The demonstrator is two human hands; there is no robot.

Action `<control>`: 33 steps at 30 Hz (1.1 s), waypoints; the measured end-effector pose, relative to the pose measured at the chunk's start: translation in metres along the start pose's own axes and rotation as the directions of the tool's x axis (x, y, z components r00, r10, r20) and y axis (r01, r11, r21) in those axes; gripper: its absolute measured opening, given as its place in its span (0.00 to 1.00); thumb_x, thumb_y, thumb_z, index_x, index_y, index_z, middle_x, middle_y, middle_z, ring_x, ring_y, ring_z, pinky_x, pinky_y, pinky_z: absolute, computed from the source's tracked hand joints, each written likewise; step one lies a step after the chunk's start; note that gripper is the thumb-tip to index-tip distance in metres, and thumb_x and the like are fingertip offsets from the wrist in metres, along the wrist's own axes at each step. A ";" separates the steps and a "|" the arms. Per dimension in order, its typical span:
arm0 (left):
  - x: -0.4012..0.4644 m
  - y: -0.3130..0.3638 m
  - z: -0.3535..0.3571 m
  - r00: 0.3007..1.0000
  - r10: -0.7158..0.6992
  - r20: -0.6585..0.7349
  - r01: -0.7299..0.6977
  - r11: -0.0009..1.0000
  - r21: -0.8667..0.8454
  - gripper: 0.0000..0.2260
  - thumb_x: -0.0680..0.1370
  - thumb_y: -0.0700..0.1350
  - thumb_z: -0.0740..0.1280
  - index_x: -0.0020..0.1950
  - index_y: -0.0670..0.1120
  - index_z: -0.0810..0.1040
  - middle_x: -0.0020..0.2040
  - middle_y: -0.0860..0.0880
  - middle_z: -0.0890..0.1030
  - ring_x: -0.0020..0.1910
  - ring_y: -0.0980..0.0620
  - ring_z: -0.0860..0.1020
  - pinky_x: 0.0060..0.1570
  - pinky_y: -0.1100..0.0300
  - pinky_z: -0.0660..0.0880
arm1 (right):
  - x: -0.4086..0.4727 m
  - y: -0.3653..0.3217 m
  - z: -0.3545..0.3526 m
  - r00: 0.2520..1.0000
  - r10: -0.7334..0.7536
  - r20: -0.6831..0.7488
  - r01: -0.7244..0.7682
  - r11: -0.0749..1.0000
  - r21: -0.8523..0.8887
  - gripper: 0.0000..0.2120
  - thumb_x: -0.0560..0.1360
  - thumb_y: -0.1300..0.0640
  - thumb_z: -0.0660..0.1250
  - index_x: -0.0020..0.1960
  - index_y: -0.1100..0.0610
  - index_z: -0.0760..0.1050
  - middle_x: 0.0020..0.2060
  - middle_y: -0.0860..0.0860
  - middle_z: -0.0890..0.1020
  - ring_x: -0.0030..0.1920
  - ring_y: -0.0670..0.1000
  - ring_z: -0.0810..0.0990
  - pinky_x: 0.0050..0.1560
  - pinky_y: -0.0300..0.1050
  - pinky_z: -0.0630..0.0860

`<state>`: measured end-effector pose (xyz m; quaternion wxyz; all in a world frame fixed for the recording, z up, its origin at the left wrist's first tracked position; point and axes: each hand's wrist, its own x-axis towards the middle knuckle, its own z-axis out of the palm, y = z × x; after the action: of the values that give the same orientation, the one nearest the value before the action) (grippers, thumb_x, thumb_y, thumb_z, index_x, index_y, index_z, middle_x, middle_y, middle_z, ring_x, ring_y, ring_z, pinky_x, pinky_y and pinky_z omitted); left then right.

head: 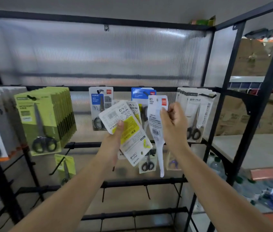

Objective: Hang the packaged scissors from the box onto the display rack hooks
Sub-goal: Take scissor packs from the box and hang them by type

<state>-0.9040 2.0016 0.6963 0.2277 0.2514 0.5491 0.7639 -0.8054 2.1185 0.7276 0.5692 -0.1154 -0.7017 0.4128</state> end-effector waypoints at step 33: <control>-0.006 0.012 -0.031 0.994 0.069 -0.082 -0.073 0.996 -0.046 0.03 0.74 0.51 0.68 0.46 0.56 0.79 0.39 0.58 0.85 0.37 0.59 0.83 0.36 0.56 0.75 | 0.011 -0.003 0.010 0.976 0.111 0.186 -0.068 0.972 -0.224 0.26 0.73 0.64 0.67 0.69 0.50 0.68 0.61 0.45 0.73 0.47 0.32 0.73 0.51 0.26 0.71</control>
<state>-0.9199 1.9724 0.6987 0.1842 0.2341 0.5298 0.7941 -0.8167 2.1192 0.7377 0.4615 -0.1667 -0.7895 0.3687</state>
